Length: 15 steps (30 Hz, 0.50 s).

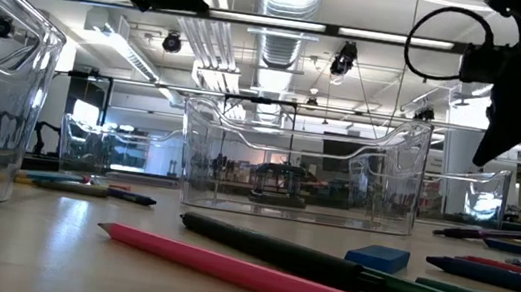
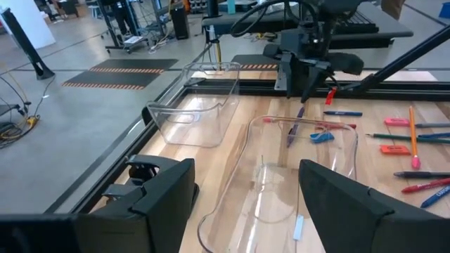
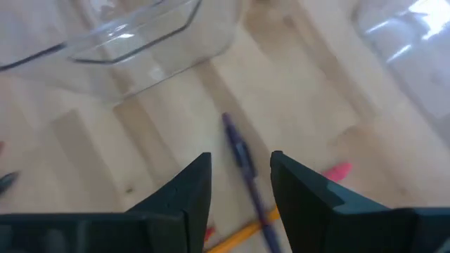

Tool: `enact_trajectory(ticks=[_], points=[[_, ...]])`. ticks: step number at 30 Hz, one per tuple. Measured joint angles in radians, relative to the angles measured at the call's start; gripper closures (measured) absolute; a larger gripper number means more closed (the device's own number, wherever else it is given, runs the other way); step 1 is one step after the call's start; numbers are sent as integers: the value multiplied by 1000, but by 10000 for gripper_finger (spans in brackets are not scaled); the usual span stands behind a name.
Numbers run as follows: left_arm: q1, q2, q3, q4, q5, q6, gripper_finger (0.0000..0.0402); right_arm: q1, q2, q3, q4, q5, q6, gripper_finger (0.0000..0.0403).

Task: Sort crayons/erasers/pens/pencils in bins
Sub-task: Put the orange pencil into the middle transparent bin

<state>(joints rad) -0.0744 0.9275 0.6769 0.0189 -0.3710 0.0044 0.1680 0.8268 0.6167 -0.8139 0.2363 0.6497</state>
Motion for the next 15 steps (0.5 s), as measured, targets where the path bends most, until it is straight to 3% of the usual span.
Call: enact_trajectory(ticks=[7, 15], points=[[0, 1, -13, -1, 0, 0, 159, 114, 32, -2, -12, -51, 158, 266], [0, 1, -10, 4, 0, 0, 159, 235, 154, -3, -10, -52, 245, 266]])
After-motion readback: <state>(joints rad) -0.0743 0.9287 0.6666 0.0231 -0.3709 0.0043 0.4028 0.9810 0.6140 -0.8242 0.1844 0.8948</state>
